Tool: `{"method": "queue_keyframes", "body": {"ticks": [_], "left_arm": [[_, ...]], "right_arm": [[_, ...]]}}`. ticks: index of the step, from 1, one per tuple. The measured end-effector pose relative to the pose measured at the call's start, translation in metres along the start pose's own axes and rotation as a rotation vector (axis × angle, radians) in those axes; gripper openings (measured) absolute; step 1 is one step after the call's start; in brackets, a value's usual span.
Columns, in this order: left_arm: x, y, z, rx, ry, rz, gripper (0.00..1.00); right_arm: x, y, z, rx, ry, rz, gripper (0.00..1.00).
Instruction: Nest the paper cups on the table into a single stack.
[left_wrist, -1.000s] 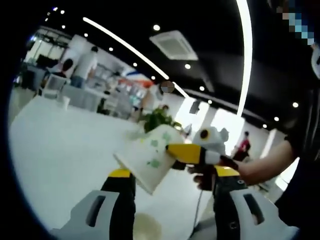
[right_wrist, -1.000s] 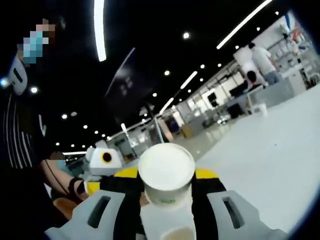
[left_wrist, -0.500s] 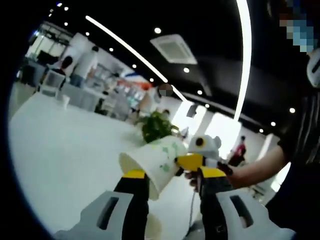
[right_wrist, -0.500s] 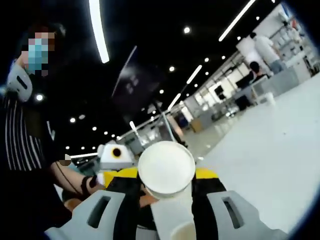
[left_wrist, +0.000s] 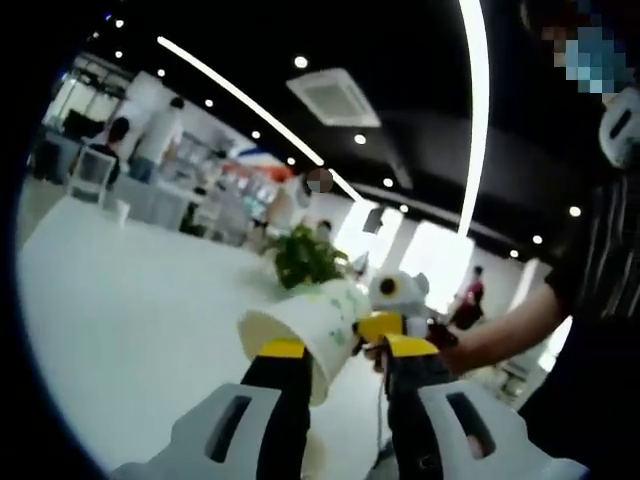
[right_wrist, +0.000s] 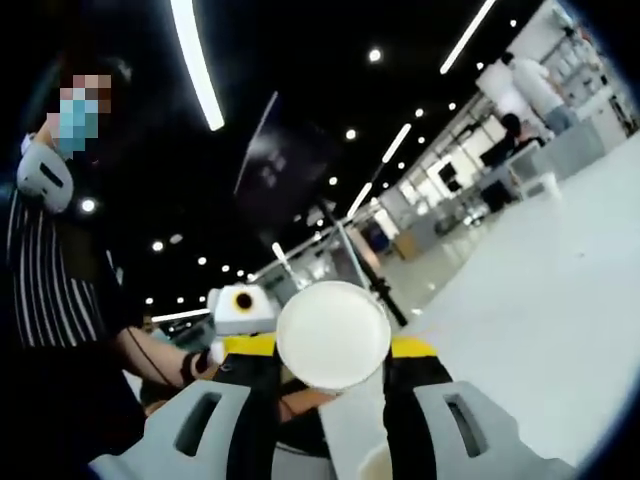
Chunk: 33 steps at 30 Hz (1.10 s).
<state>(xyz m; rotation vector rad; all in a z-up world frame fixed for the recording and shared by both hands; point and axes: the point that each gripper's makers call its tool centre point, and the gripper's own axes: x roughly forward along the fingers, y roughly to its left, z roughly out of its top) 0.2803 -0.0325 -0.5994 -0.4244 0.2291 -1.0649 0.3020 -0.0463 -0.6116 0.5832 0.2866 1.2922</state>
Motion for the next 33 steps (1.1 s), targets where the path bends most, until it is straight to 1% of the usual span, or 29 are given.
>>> {"method": "queue_keyframes", "body": {"ticks": [6,10,14,17,23,27,31,33], "left_arm": [[-0.003,0.001,0.0,0.004,0.017,0.0,0.19],[-0.006,0.001,0.0,0.0,0.014,-0.001,0.16],[-0.007,0.001,0.002,0.026,0.006,0.001,0.12],[-0.008,0.001,0.003,0.018,0.005,0.0,0.09],[-0.008,0.002,0.0,0.011,0.016,-0.006,0.08],[-0.008,-0.001,-0.002,0.006,0.042,-0.024,0.04],[-0.006,-0.008,-0.003,0.036,0.075,-0.057,0.0],[-0.004,-0.008,-0.005,0.057,0.096,-0.056,0.0]], "right_arm": [[0.002,0.002,-0.003,0.01,0.005,0.007,0.36],[0.003,0.003,-0.004,0.018,0.008,0.018,0.36],[0.004,0.004,-0.006,0.034,0.011,0.031,0.36],[0.004,0.005,-0.008,0.038,0.013,0.035,0.36],[0.003,0.005,-0.011,0.054,0.013,0.036,0.36],[0.002,0.003,-0.014,0.058,0.017,0.032,0.37],[-0.002,0.001,-0.015,0.065,0.006,0.028,0.38],[-0.003,0.0,-0.015,0.067,0.003,0.021,0.39]]}}
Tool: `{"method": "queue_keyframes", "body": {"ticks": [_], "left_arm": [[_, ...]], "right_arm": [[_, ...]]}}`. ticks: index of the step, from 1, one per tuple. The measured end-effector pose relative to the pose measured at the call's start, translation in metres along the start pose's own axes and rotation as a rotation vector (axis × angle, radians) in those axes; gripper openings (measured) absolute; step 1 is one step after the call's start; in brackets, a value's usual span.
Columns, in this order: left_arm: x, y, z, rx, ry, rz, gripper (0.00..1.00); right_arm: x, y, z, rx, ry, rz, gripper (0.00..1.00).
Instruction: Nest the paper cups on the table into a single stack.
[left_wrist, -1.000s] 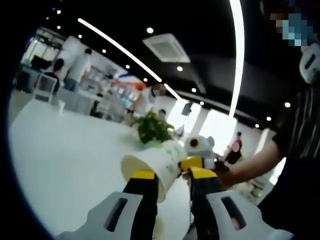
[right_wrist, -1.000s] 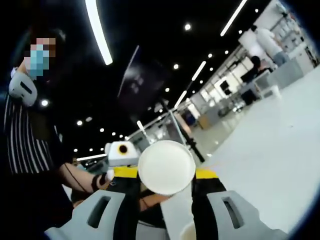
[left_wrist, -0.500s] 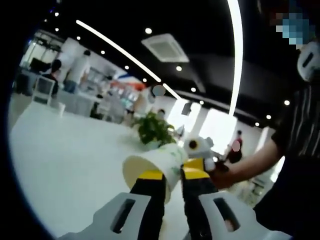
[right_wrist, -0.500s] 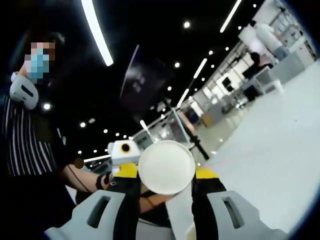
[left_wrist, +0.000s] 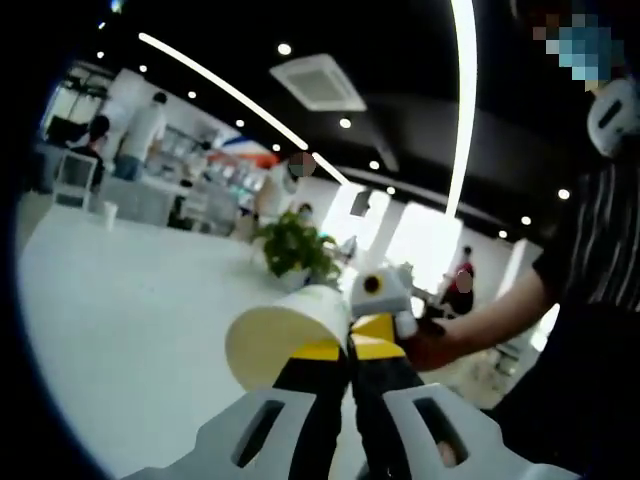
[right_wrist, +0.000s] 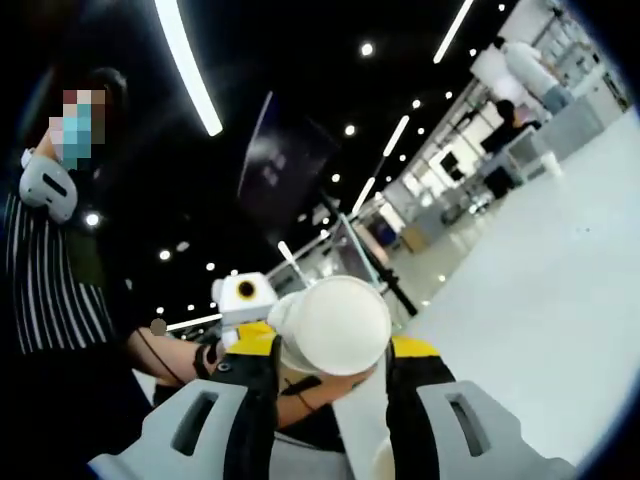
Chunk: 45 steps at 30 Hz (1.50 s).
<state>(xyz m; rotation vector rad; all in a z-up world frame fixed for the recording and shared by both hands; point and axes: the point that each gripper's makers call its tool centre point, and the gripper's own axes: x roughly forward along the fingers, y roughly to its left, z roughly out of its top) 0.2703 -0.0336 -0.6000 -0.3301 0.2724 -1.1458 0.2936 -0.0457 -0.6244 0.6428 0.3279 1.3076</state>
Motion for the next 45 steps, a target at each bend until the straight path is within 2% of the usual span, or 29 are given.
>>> {"method": "queue_keyframes", "body": {"ticks": [18,28,33,39,42,45], "left_arm": [[0.015,-0.01,-0.005,0.063,0.103,-0.064,0.0],[0.016,-0.015,-0.014,0.114,0.192,-0.084,0.0],[0.016,-0.014,-0.023,0.134,0.254,-0.086,0.0],[0.012,-0.006,-0.042,0.182,0.4,-0.066,0.0],[0.012,-0.004,-0.049,0.199,0.448,-0.065,0.0],[0.014,-0.001,-0.055,0.199,0.486,-0.058,0.0]], "right_arm": [[-0.023,0.002,0.0,-0.02,-0.029,-0.036,0.37],[-0.056,-0.007,0.001,-0.098,-0.042,-0.119,0.39],[-0.066,-0.014,0.002,-0.157,-0.03,-0.184,0.49],[-0.078,-0.027,0.001,-0.296,0.02,-0.306,0.69],[-0.085,-0.036,-0.007,-0.298,0.053,-0.358,0.83],[-0.089,-0.038,-0.011,-0.284,0.053,-0.367,0.86]]}}
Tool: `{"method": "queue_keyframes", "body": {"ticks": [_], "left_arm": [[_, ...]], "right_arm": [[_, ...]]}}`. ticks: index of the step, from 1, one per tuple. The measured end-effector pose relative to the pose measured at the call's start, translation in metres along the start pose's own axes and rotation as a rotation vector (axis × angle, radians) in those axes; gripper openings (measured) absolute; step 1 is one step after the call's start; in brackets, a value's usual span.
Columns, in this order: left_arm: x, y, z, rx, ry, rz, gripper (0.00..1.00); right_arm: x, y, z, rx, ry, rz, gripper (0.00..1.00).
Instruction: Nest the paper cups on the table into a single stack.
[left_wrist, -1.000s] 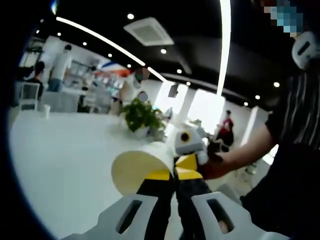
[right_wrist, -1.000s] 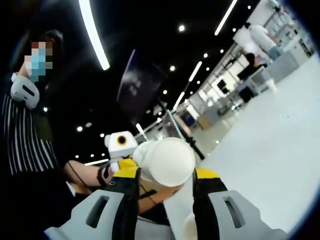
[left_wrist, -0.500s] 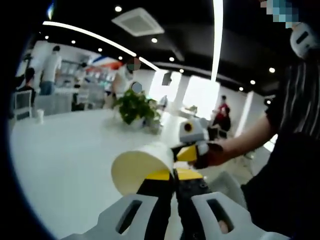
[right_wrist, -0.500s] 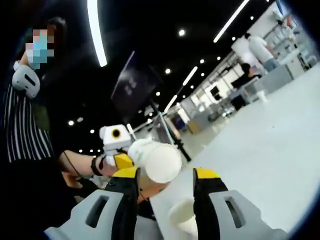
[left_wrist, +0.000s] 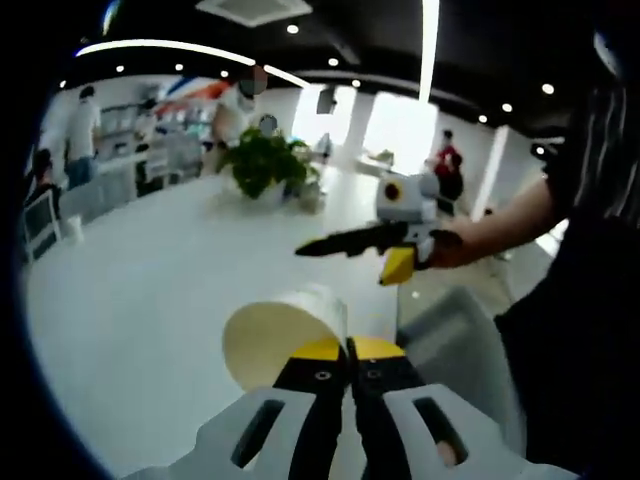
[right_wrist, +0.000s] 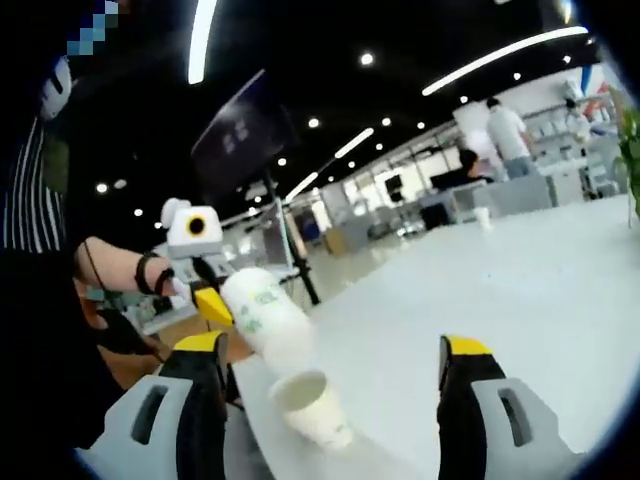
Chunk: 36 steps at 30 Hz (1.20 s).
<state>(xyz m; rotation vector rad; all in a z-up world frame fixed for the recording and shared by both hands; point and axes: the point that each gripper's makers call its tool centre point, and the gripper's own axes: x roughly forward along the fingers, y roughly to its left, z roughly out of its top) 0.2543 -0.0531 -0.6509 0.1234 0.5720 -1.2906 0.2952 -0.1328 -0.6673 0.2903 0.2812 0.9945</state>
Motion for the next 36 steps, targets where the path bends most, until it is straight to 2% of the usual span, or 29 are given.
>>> {"method": "queue_keyframes", "body": {"ticks": [3,7,12,14,19,21,27,30,31,36], "left_arm": [[0.003,0.003,-0.007,-0.005,0.046,-0.002,0.0],[0.005,0.005,-0.018,0.024,0.131,-0.007,0.0],[0.01,0.009,-0.031,0.101,0.231,-0.019,0.0],[0.01,0.008,-0.036,0.088,0.275,-0.026,0.0],[0.015,0.007,-0.047,0.173,0.376,-0.052,0.0],[0.015,0.009,-0.05,0.211,0.406,-0.056,0.0],[0.013,0.013,-0.054,0.256,0.467,-0.066,0.0],[0.011,0.018,-0.065,0.338,0.547,-0.083,0.0],[0.011,0.019,-0.067,0.342,0.565,-0.085,0.0],[0.016,0.02,-0.064,0.362,0.57,-0.097,0.0]], "right_arm": [[-0.004,-0.004,-0.004,-0.012,0.01,-0.027,0.9],[-0.009,-0.013,-0.007,-0.066,0.024,-0.069,1.0],[-0.016,-0.024,-0.017,-0.092,0.061,-0.104,1.0],[-0.018,-0.026,-0.018,-0.069,0.055,-0.115,1.0],[-0.021,-0.031,-0.019,-0.043,0.033,-0.134,1.0],[-0.021,-0.031,-0.021,-0.041,0.037,-0.136,1.0],[-0.02,-0.034,-0.023,-0.033,0.041,-0.14,0.99],[-0.02,-0.036,-0.024,-0.017,0.034,-0.136,1.0],[-0.02,-0.037,-0.025,-0.019,0.035,-0.135,1.0],[-0.021,-0.04,-0.028,-0.034,0.046,-0.137,1.0]]}}
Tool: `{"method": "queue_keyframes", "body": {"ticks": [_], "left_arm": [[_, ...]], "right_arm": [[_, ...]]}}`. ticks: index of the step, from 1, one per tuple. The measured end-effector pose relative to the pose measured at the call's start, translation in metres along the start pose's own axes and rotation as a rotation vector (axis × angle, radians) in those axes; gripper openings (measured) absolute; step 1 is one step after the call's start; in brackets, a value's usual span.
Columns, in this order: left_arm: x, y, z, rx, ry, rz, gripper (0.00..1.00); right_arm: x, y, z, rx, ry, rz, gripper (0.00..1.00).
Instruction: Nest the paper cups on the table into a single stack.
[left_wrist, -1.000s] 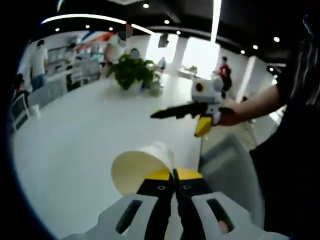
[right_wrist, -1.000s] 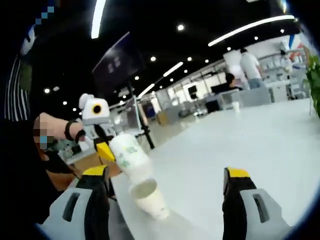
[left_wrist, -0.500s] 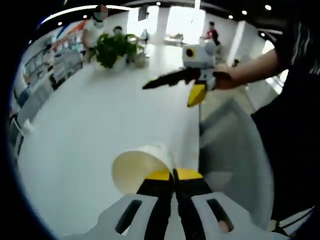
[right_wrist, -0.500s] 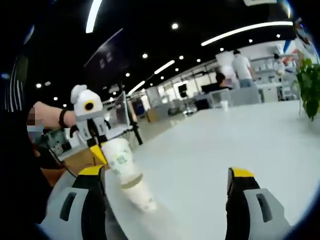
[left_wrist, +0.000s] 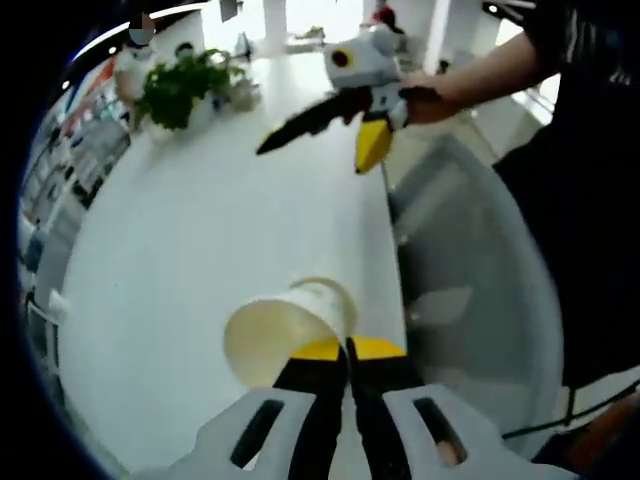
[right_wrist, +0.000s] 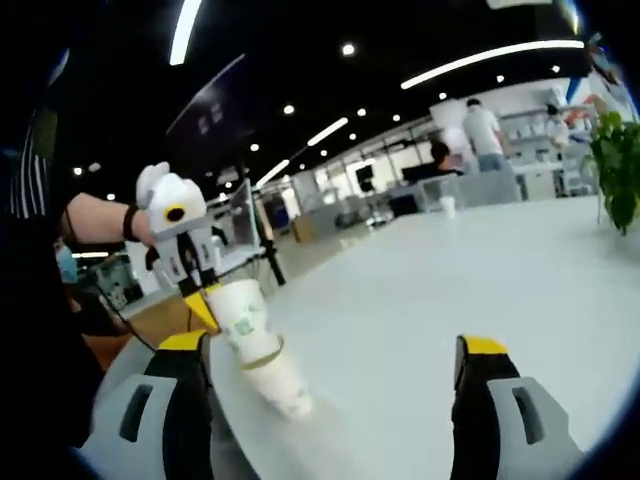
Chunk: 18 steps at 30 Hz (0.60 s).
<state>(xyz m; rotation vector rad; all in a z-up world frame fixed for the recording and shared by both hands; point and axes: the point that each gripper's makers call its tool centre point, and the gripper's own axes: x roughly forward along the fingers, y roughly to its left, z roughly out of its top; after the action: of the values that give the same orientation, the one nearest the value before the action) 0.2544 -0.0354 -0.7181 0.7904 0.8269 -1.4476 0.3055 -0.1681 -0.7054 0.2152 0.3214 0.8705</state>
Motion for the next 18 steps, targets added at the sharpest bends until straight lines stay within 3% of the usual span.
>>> {"method": "queue_keyframes", "body": {"ticks": [7,11,18], "left_arm": [[0.008,0.0,-0.002,0.05,0.076,-0.034,0.0],[0.016,-0.004,-0.008,0.079,0.157,-0.059,0.0],[0.027,-0.003,-0.012,0.044,0.213,-0.065,0.0]], "right_arm": [[-0.003,0.0,-0.009,0.02,0.008,-0.004,0.99],[-0.005,0.0,-0.014,0.031,0.007,-0.006,0.99],[-0.007,-0.001,-0.018,0.049,0.003,-0.01,0.99]]}}
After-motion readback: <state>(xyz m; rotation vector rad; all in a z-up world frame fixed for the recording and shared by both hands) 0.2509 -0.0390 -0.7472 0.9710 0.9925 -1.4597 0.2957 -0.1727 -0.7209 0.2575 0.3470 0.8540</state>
